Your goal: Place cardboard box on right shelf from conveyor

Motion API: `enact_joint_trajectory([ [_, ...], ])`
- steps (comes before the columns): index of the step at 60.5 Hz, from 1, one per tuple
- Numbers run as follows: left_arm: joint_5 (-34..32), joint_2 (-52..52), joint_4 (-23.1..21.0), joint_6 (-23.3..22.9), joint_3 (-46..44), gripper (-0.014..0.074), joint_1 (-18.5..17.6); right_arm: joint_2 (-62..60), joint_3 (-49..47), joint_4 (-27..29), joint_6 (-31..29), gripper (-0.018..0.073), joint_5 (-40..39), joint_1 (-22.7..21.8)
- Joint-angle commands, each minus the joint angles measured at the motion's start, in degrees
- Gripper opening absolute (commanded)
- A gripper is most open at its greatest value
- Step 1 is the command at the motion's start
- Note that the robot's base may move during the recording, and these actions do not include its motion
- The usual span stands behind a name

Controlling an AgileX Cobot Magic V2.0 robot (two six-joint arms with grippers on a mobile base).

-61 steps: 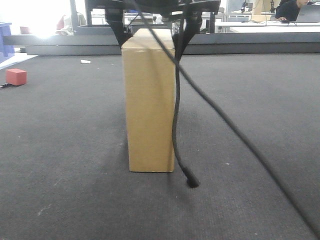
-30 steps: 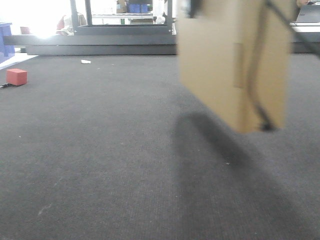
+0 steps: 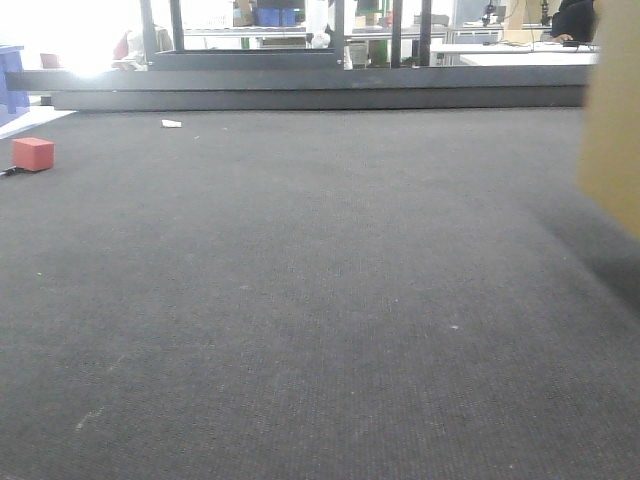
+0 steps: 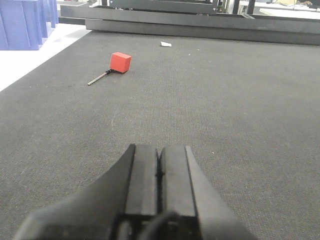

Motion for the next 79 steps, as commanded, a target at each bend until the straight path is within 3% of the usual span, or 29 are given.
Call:
enact_joint_trajectory([
  [1, -4.94, -0.73, -0.34, 0.02, 0.36, -0.0116, -0.13, -8.38, 3.38, -0.49, -1.13, 0.0186, -5.40, -0.65],
  [13, -4.94, -0.73, -0.34, 0.02, 0.36, -0.0116, -0.13, -24.80, 9.50, -0.44, -1.57, 0.0186, -6.42, -0.59],
  [36, -4.94, -0.73, -0.34, 0.02, 0.36, -0.0116, -0.13, -46.38, 9.76, -0.44, -1.71, 0.0186, -11.61, -0.59],
  [50, -4.94, -0.73, -0.34, 0.02, 0.36, -0.0116, -0.13, -49.18, 9.83, -0.44, -1.71, 0.0186, -16.35, -0.59],
  [79, -4.94, -0.73, -0.34, 0.02, 0.36, -0.0116, -0.13, -49.18, 10.13, -0.44, -1.71, 0.0186, -16.35, -0.59],
])
